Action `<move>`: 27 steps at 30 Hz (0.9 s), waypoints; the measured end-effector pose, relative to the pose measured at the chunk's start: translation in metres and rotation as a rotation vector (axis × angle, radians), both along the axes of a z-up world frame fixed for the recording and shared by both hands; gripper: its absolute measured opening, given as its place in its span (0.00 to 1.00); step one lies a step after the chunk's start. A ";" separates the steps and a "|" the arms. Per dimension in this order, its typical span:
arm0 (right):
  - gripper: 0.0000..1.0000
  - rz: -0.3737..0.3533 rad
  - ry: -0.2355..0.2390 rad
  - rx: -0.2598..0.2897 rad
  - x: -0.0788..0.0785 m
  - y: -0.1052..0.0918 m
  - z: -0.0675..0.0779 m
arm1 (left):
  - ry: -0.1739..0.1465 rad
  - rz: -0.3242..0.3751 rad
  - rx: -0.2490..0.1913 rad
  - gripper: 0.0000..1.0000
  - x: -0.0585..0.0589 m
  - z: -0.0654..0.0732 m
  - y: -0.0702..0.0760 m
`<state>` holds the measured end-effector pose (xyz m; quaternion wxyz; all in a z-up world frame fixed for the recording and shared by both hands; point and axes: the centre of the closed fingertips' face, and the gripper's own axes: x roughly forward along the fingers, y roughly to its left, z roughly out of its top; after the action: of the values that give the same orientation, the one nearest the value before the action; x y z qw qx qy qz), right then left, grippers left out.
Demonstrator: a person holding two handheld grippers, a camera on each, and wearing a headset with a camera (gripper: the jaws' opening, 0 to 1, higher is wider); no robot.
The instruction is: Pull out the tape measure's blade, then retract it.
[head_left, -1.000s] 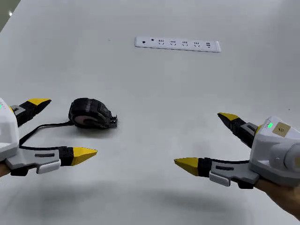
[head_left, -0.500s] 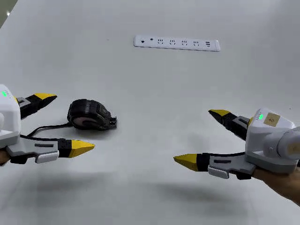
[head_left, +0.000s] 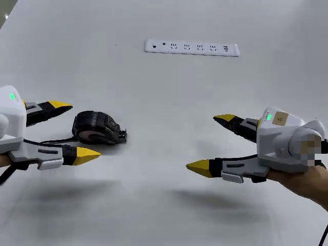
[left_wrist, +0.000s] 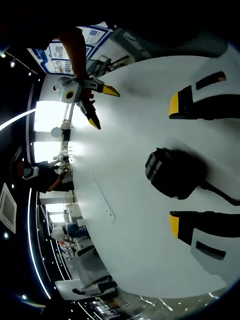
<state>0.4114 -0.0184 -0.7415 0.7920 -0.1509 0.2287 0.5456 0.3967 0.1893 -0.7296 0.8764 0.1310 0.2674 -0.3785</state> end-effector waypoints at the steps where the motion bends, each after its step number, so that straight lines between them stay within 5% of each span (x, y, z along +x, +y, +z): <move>1: 0.75 0.012 0.001 -0.002 0.000 0.001 -0.001 | 0.003 -0.006 0.004 0.69 0.000 0.000 0.000; 15: 0.60 0.172 -0.020 -0.046 0.005 0.031 -0.011 | 0.044 -0.083 0.064 0.52 0.007 -0.016 0.005; 27: 0.47 0.295 -0.040 -0.087 0.007 0.058 -0.022 | 0.062 -0.177 0.160 0.39 0.014 -0.025 0.010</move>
<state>0.4186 0.0394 -0.7630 0.7003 -0.2279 0.2116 0.6426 0.4111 0.1989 -0.7543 0.8177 0.2116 0.3112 -0.4357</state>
